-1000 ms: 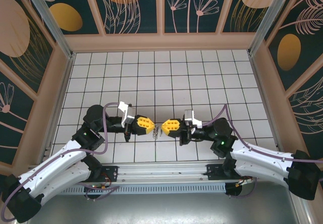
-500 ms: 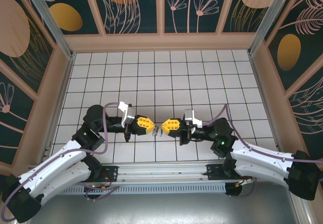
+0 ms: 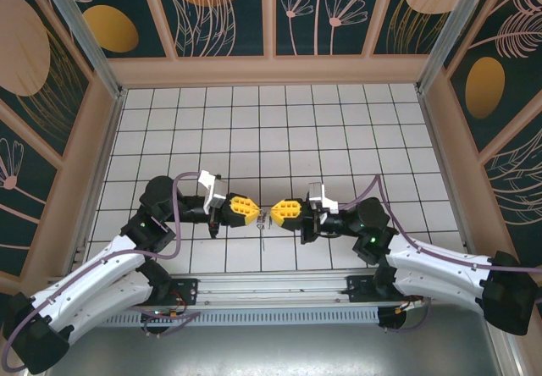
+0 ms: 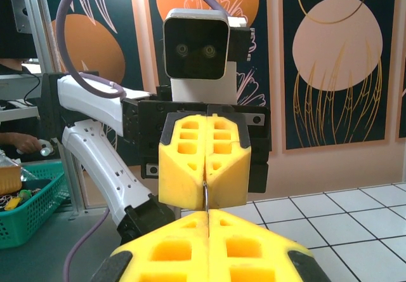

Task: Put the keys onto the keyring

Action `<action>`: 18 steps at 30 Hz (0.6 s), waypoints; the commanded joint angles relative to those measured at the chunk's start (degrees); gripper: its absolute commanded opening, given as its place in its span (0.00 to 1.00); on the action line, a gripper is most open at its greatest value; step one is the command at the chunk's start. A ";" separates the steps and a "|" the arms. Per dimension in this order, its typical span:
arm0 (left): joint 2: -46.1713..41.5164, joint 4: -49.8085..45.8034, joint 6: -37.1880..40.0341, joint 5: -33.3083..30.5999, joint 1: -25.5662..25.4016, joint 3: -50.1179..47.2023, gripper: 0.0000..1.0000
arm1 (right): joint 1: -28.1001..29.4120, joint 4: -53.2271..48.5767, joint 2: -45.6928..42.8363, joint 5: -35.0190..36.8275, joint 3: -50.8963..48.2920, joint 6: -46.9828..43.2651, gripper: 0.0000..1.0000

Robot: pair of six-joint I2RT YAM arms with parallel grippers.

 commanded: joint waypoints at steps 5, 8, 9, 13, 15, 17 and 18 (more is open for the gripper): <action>-0.58 2.50 -0.32 0.38 -0.16 0.22 0.00 | 0.41 2.38 -1.39 -0.93 0.25 1.06 0.00; -0.60 2.54 -0.25 0.25 -0.14 0.22 0.00 | 0.41 1.30 -1.93 -0.91 0.14 1.08 0.00; -0.61 2.52 -0.21 0.23 -0.16 0.22 0.00 | 0.41 1.26 -2.06 -1.00 0.05 1.13 0.00; -0.50 2.46 -0.22 0.37 -0.16 0.29 0.00 | 0.42 1.03 -2.08 -1.17 0.01 1.41 0.00; -0.52 2.45 -0.22 0.38 -0.14 0.30 0.00 | 0.43 0.92 -1.77 -1.33 0.27 1.42 0.00; -0.46 2.47 -0.23 0.41 -0.16 0.30 0.00 | 0.45 1.07 -1.21 -1.44 0.55 1.43 0.00; -0.52 2.47 -0.22 0.44 -0.21 0.30 0.00 | 0.39 1.19 -1.01 -1.48 0.61 1.52 0.00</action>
